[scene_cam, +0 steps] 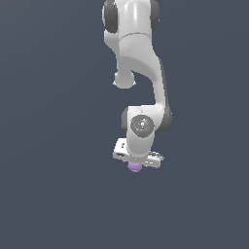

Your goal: Pick up the object and move it to a goal position.

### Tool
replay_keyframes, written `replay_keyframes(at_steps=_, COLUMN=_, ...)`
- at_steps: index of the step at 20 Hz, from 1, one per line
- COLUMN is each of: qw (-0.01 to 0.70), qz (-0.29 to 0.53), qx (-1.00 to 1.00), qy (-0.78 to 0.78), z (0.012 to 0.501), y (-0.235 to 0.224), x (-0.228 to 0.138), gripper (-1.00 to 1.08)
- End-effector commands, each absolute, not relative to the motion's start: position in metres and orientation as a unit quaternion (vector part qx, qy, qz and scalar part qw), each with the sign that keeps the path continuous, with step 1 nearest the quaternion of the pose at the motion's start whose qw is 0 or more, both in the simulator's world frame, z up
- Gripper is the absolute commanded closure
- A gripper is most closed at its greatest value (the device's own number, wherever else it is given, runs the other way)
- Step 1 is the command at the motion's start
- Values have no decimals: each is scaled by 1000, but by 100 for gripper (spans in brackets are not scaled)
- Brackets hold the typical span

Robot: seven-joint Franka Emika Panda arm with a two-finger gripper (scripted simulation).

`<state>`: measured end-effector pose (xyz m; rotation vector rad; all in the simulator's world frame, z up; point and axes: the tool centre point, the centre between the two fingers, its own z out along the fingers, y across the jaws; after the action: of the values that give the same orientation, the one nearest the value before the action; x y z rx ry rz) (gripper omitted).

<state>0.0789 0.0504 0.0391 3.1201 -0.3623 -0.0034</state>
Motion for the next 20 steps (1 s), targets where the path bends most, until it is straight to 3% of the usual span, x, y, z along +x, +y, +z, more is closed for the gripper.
replay_keyframes(at_steps=1, qw=0, qz=0, qx=993, qy=-115, z=39, y=50, x=80, gripper=-92)
replay_keyframes(at_steps=2, qw=0, qz=0, qx=993, qy=-115, z=39, y=50, x=80, gripper=108)
replay_keyframes(at_steps=20, qw=0, qz=0, qx=993, qy=-115, z=62, y=55, x=84, gripper=108)
